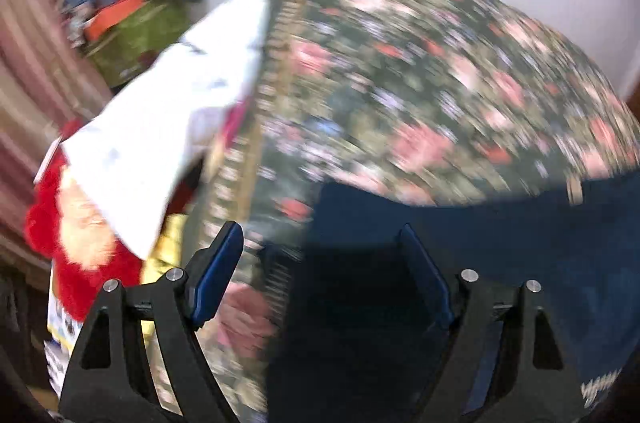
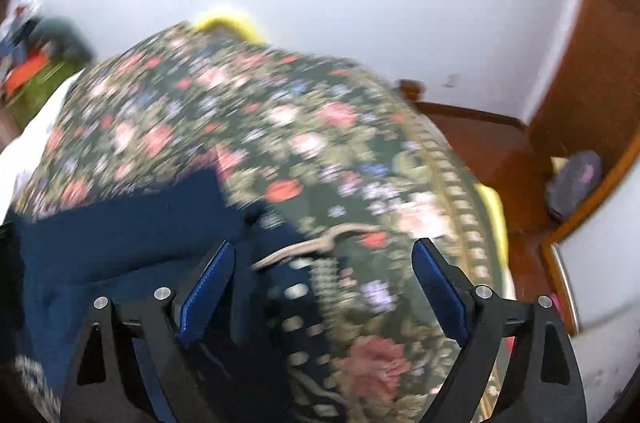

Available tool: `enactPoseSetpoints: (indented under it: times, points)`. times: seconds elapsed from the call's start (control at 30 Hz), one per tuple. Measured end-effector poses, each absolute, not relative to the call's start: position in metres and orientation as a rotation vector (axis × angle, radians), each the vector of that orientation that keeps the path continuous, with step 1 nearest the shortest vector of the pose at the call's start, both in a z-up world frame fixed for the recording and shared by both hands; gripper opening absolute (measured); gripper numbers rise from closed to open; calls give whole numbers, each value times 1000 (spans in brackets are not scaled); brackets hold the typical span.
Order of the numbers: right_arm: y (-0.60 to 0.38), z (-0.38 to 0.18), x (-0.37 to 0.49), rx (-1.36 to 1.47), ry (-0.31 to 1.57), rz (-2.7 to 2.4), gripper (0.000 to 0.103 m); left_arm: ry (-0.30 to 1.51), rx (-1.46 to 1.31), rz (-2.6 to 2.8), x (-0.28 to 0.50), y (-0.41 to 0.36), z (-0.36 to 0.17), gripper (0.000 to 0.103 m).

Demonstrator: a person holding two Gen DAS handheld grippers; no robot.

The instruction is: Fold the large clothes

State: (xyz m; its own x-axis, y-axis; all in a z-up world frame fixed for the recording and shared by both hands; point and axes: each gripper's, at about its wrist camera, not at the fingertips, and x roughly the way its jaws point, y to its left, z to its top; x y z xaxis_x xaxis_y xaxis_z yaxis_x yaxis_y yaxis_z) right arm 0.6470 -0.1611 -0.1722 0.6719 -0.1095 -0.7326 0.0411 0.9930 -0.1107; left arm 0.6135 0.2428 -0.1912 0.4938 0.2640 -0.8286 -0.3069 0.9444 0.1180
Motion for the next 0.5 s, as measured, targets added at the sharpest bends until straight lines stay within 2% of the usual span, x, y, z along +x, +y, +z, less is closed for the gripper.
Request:
enactPoseSetpoints:
  times: [0.1, 0.27, 0.5]
  points:
    - [-179, -164, 640, -21, 805, -69, 90, 964, -112, 388, 599, 272, -178, 82]
    - [-185, -167, 615, 121, 933, 181, 90, 943, -154, 297, 553, 272, -166, 82]
    - [-118, -162, 545, -102, 930, 356, 90, 950, -187, 157, 468, 232, -166, 82]
